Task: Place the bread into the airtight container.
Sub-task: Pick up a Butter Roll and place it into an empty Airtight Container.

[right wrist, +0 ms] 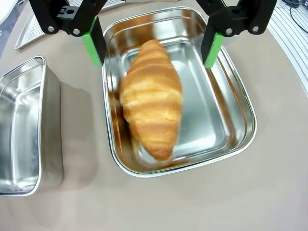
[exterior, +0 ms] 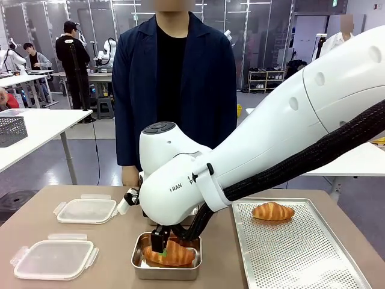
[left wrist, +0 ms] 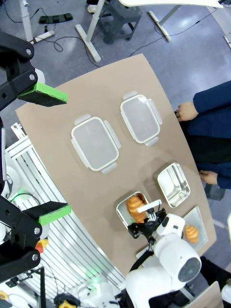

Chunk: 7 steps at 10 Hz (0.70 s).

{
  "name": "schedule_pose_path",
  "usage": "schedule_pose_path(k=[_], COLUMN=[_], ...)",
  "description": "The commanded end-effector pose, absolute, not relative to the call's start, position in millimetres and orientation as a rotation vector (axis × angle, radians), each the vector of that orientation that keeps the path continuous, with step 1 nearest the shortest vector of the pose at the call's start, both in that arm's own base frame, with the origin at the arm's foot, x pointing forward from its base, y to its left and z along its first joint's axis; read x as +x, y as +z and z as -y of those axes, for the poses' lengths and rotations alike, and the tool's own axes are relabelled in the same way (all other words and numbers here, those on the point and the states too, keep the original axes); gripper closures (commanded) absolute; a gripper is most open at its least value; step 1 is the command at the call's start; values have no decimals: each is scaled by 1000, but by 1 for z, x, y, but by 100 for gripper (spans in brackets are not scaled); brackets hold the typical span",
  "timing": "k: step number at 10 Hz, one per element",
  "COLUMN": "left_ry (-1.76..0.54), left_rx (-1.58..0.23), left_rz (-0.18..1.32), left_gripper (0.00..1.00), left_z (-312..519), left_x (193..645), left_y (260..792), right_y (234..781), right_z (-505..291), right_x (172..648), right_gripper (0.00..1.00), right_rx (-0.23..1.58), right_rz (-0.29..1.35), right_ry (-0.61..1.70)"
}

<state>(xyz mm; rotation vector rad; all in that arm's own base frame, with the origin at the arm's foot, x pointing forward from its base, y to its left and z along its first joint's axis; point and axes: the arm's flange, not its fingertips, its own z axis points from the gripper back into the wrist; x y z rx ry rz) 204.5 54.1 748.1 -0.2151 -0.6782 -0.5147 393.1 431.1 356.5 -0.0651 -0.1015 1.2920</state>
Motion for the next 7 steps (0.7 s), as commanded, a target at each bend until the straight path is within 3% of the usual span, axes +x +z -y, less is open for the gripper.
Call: schedule_pose_path(k=[1,7], left_ry=[-528,-528], left_rx=[-213,-213], left_rz=[675,675], left_gripper=[0,0], left_z=[-54,-54], left_x=[203,203], left_y=[750,750], right_y=[362,358], right_z=[-426,-431], right_x=[394,394], right_gripper=[0,0], right_rx=[-61,-65], right_rz=[115,104], right_ry=[1307,1293])
